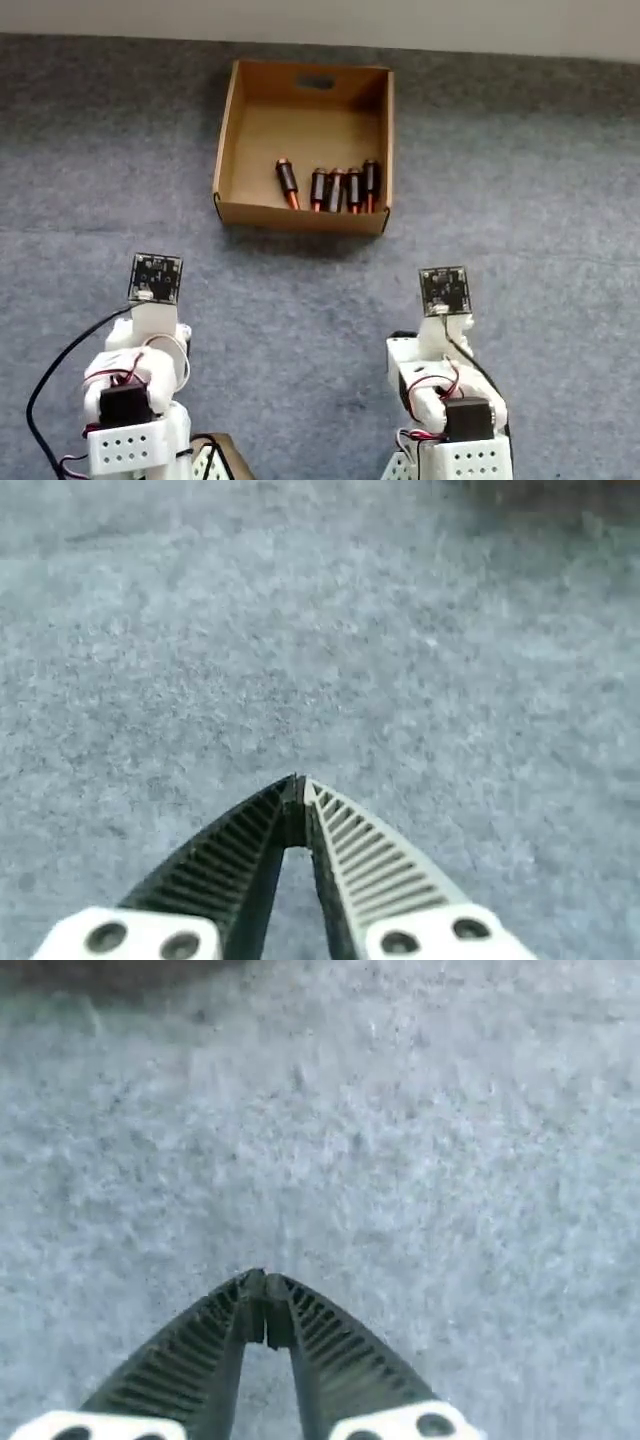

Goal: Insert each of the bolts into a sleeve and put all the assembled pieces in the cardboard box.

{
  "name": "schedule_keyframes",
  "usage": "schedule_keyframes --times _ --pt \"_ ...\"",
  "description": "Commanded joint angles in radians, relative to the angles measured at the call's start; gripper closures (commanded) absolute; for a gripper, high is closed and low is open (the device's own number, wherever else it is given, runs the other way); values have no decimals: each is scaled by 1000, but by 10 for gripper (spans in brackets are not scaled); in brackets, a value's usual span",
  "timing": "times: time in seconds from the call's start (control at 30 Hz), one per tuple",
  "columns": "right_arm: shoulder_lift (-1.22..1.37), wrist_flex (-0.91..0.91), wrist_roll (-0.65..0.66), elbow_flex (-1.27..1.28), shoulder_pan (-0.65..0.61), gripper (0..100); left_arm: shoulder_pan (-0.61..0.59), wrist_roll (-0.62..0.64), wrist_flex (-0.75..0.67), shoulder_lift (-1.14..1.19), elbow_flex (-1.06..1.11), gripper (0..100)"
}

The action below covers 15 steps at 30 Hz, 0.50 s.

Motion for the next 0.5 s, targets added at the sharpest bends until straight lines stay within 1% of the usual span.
schedule_keyframes --times 0.0,0.33,0.47 --pt "-7 25 6 139 12 988 18 2 58 5 22 983" --pt "-7 25 6 139 12 988 16 0 69 5 21 986" --pt "-7 25 11 139 12 988 51 2 81 5 18 986"
